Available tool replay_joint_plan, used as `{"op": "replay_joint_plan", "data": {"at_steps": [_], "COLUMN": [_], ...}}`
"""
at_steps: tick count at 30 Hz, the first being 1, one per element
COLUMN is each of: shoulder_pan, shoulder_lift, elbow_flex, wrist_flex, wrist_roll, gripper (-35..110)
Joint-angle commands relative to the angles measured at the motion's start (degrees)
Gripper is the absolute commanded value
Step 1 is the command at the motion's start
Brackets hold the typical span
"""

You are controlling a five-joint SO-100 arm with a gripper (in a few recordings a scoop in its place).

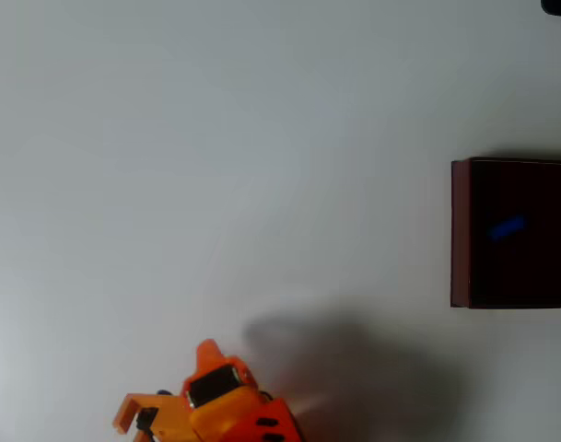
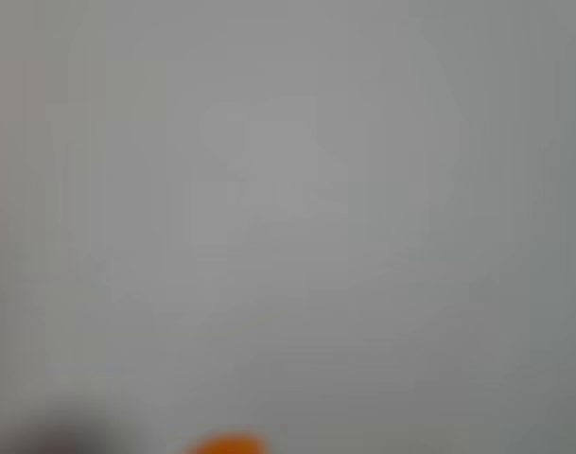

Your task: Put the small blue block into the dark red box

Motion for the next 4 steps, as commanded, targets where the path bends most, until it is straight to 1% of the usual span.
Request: {"op": "replay_joint_plan", "data": {"at_steps": [1,4], "shoulder_pan": [-1.1,-0.6], "shoulder_lift": [0.4,0.4], "elbow_flex": [0.2,0.2], "wrist_flex": [0.3,0.3], "wrist_roll": [0.7,0.6], "gripper": [0,0]}}
